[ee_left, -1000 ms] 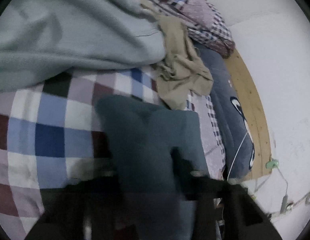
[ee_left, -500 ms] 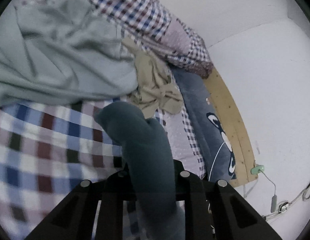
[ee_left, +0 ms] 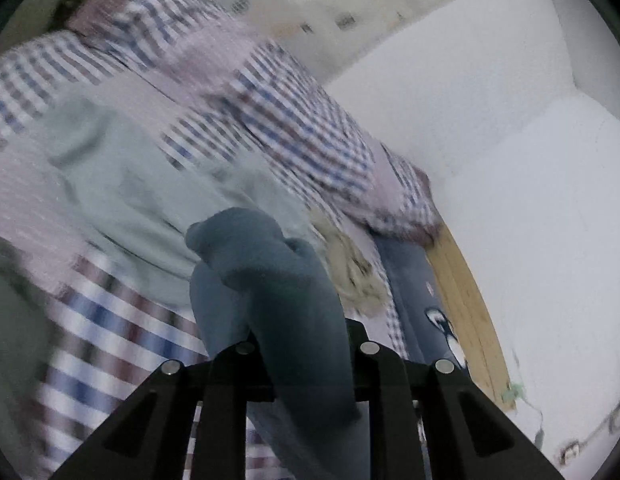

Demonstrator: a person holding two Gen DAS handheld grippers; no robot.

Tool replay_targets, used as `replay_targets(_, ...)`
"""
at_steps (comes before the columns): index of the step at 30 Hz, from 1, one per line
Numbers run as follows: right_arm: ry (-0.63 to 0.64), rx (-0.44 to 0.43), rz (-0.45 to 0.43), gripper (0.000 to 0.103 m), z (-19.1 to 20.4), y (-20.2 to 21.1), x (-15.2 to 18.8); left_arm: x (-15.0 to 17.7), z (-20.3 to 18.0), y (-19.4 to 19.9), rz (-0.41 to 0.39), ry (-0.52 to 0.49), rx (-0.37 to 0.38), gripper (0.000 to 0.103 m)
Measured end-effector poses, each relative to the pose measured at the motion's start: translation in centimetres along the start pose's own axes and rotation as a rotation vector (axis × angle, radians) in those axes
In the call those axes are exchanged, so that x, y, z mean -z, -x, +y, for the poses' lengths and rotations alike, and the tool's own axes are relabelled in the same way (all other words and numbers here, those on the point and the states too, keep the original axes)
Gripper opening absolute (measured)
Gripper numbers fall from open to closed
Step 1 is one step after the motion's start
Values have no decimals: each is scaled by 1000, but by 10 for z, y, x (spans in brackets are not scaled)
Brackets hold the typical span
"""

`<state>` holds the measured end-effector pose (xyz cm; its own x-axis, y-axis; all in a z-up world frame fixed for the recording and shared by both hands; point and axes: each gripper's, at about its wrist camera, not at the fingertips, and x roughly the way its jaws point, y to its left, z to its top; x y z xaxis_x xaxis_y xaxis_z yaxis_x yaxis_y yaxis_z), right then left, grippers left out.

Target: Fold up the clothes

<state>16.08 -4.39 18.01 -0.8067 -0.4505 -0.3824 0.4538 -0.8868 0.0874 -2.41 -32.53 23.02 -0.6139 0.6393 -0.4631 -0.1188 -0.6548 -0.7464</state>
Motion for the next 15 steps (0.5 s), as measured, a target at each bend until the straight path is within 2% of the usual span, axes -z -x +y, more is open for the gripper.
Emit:
replay_targets(7, 50, -152, 14, 12, 50, -104, -63, -72, 75, 76, -148, 75, -106, 18)
replay_targets(15, 199, -199, 7, 12, 111, -209, -106, -136, 160, 127, -283, 159, -163, 18)
